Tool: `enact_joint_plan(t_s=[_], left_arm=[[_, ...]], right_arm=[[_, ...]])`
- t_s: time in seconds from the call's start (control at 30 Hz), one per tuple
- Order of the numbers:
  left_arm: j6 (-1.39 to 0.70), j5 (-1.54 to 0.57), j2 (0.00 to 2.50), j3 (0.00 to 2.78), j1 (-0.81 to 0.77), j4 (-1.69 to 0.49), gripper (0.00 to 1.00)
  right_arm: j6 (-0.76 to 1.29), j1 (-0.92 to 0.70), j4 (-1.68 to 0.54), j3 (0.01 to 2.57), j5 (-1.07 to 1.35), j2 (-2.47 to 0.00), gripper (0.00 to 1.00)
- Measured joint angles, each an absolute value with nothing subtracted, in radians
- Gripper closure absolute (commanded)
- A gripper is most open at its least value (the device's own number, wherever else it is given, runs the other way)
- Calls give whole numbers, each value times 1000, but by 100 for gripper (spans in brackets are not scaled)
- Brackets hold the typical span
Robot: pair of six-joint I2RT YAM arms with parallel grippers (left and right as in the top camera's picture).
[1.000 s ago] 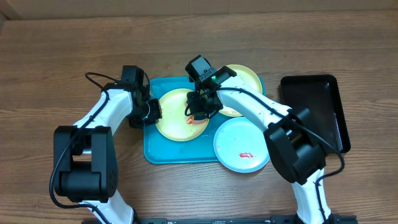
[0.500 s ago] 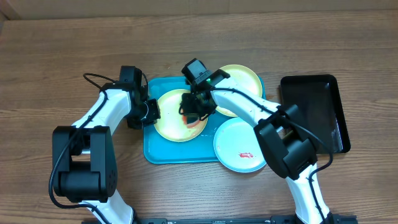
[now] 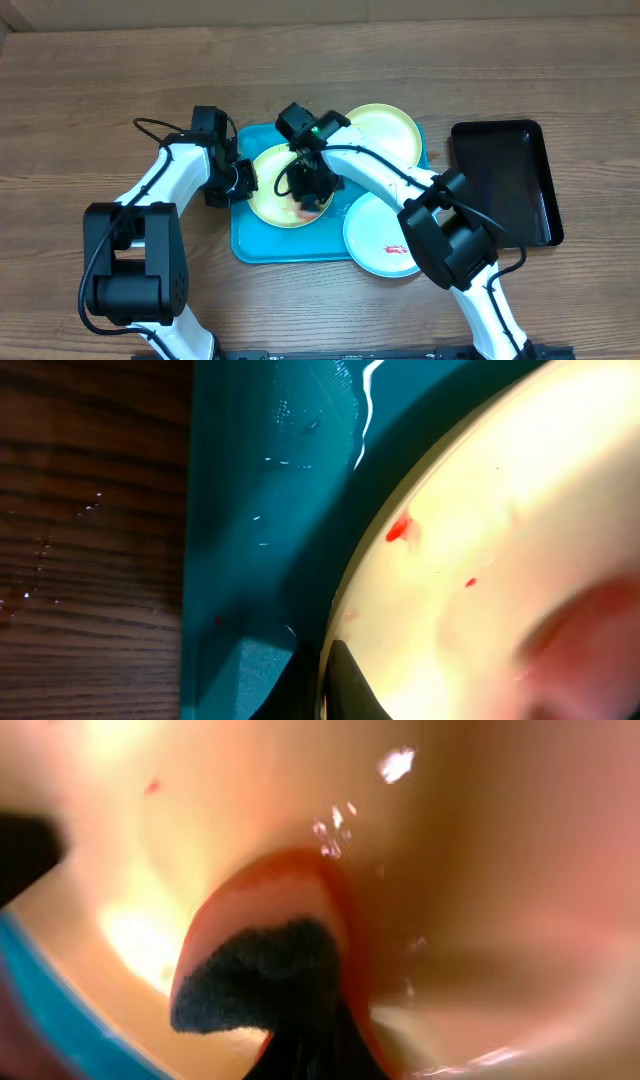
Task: Clean dirty plates on tray and stack at the side
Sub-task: 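Scrub the yellow plate with the sponge while the left gripper holds it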
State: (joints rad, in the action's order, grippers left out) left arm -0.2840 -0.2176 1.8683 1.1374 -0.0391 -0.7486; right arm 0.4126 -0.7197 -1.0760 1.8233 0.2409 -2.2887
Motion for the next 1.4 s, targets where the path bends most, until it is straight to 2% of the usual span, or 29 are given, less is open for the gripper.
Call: enact_joint_plan(t_s=[0.07, 0.27, 0.57, 0.7, 1.13, 1.4], left_arm=[[-284, -221, 1868, 1137, -39, -749, 96], [-284, -222, 1868, 1137, -39, -749, 96], [-284, -220, 1868, 1137, -39, -749, 96], [-277, -222, 1868, 1137, -38, -748, 96], [-201, -324, 1877, 1127, 3, -733, 96], [-145, -428, 1885, 1121, 57, -736, 96]], right_arm=[[386, -717, -1094, 1861, 52, -2291, 96], [368, -712, -985, 1862, -41, -2304, 96], [366, -695, -797, 1863, 204, -2342, 96], [366, -696, -780, 1863, 322, -2354, 96], [325, -729, -921, 1864, 452, -2362, 96], [268, -723, -1116, 1925, 296, -2362, 96]])
